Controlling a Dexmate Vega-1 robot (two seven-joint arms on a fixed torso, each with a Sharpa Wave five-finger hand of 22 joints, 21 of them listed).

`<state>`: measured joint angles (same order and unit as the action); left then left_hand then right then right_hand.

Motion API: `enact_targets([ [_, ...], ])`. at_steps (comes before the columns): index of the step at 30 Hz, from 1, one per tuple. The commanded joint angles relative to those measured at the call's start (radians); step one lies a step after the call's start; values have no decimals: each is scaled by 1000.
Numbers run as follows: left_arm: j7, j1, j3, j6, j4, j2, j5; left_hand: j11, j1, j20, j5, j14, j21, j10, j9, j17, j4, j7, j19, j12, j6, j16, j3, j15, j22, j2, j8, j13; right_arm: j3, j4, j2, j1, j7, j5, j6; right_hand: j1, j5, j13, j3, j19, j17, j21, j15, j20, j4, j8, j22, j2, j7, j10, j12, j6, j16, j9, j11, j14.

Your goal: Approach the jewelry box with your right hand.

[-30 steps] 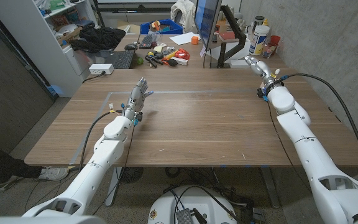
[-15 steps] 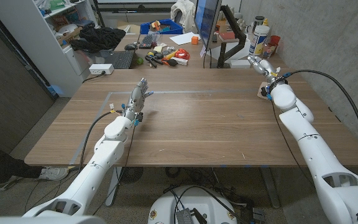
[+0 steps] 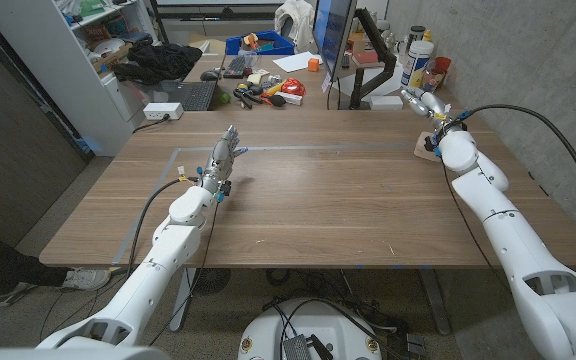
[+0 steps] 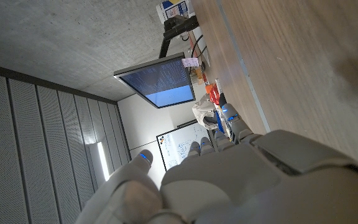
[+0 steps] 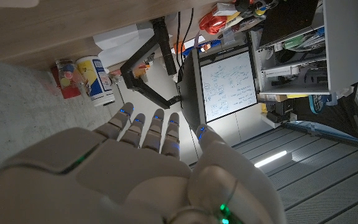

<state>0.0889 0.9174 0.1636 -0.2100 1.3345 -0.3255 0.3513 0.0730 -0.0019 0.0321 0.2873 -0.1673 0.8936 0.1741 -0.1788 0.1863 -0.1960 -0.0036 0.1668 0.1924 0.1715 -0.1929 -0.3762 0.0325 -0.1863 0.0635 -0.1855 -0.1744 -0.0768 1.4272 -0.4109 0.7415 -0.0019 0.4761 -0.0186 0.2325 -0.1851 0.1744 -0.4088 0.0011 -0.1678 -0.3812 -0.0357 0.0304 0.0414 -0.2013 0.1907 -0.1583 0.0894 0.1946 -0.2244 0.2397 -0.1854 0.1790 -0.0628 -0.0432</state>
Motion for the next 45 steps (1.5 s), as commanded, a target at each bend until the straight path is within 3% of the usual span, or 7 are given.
enact_targets([
  [1,3,-7,-1,3,-15,2,-3,3,6,44,8,-132,1,127,-6,3,2,-6,209,4,122,-6,2,13,0,116,-5,-5,-24,-5,-23,-24,-16,62,30,16,-4,4,-10,6,0,4,-54,118,0,0,4,-22,-1,3,6,10,4,4,-4,-5],
  [30,42,-23,-15,-6,-59,-1,20,5,7,39,10,-130,-1,125,-6,2,3,-4,205,4,116,-6,4,12,1,115,-6,-5,-102,24,-62,-75,-17,232,148,37,-6,4,-19,3,-1,9,-63,117,-8,3,4,-20,9,-1,12,21,7,5,-14,6],
  [45,52,-14,-34,-2,-65,-12,28,3,8,37,11,-122,-1,115,-6,2,3,-4,198,7,110,-8,5,11,2,115,-8,-5,-139,13,-66,-102,-17,295,192,49,-6,4,-24,9,-2,9,-75,132,-12,3,5,-21,12,4,12,31,4,5,-19,0],
])
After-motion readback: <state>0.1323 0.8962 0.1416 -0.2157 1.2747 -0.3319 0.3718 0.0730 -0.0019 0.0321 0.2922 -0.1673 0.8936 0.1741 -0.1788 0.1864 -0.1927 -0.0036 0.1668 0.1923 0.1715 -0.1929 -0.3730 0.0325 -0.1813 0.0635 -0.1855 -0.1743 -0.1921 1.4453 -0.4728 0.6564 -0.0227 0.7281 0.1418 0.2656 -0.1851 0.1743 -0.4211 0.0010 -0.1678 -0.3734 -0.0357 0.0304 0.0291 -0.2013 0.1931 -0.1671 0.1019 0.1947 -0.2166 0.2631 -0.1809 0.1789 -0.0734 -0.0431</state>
